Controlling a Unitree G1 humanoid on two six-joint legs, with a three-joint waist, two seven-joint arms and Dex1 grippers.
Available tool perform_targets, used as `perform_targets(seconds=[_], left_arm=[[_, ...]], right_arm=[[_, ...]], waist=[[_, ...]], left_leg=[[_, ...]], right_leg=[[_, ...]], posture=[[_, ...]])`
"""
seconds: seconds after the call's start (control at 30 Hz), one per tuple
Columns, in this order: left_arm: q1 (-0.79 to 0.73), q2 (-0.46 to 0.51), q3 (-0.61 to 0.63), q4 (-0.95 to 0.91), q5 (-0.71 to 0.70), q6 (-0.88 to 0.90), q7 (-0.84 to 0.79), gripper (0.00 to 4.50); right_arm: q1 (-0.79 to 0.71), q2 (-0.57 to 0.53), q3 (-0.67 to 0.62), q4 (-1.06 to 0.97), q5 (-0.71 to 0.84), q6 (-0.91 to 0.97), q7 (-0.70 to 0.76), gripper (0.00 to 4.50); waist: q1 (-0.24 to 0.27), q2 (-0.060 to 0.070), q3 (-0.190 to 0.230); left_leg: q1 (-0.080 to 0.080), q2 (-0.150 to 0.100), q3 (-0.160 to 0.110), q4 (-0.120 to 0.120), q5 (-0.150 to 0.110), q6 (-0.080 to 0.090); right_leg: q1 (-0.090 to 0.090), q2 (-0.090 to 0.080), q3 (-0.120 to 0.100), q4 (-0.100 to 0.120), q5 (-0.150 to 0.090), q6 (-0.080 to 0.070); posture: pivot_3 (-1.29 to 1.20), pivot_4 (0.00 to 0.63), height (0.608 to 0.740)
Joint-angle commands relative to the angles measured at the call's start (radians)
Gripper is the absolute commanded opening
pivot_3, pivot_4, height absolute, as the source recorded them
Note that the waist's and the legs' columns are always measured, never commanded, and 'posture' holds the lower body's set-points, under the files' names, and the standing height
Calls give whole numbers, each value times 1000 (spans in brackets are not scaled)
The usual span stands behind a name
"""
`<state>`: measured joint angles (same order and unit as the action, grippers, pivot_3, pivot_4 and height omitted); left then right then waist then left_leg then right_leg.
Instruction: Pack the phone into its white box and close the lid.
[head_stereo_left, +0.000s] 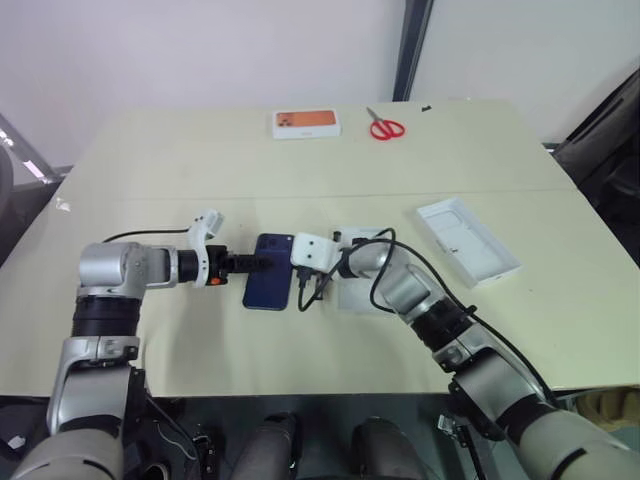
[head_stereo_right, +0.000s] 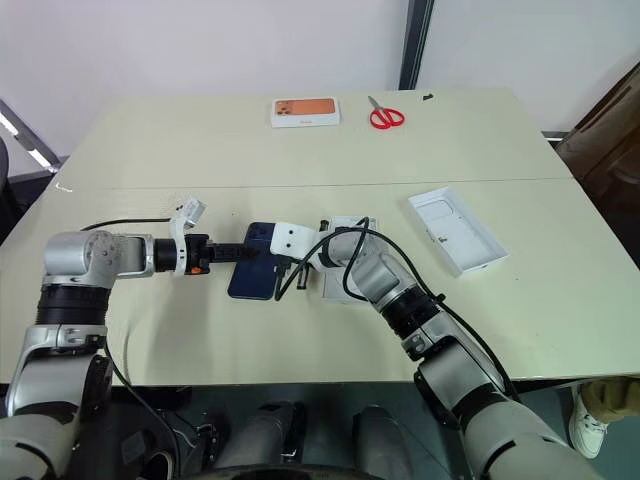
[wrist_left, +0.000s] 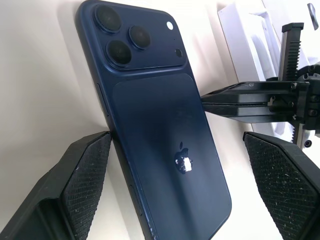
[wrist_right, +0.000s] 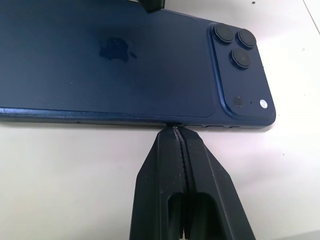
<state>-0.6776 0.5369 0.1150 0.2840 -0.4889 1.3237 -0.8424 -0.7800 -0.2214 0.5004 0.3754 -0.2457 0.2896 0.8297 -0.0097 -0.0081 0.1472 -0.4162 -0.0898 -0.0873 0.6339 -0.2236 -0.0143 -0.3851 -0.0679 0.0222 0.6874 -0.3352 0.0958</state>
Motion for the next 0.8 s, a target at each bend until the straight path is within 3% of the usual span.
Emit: perform_targets(seconds=[0.03,0.23,0.4,0.57,0.8], left_arm=[[29,-77,-47,5,-50,61,2,4422],[22,-109,-9,-13,-63,68,16,4422],[17,-101,-72,-54,-28,57,42,4422],[-30,-112,-52,-57,-24,85,91,4422],[-50,-200,34,-64,-61,140,140,4422]], right_arm=[[3,11,1,-1,-3,-13,-5,0],[8,11,-5,-2,-8,-11,-3,0],[12,10,-7,-8,-10,-9,2,0],[9,15,-11,2,-13,-12,-2,0],[11,18,-19,3,-18,-13,-2,0]], waist=[[1,0,0],[3,0,0],[3,0,0],[3,0,0],[5,0,0]], left_leg=[[0,0,0,0,0,0],[2,0,-1,-1,0,0],[2,0,-1,-1,0,0],[6,0,-1,-2,0,0],[7,0,-2,-2,-1,1]], right_leg=[[0,0,0,0,0,0],[3,0,0,-1,0,0],[4,0,-1,-2,0,0],[7,0,-1,-4,0,0],[8,0,-1,-4,0,0]], posture=[[0,150,734],[0,150,734],[0,150,734],[0,150,734],[0,150,734]])
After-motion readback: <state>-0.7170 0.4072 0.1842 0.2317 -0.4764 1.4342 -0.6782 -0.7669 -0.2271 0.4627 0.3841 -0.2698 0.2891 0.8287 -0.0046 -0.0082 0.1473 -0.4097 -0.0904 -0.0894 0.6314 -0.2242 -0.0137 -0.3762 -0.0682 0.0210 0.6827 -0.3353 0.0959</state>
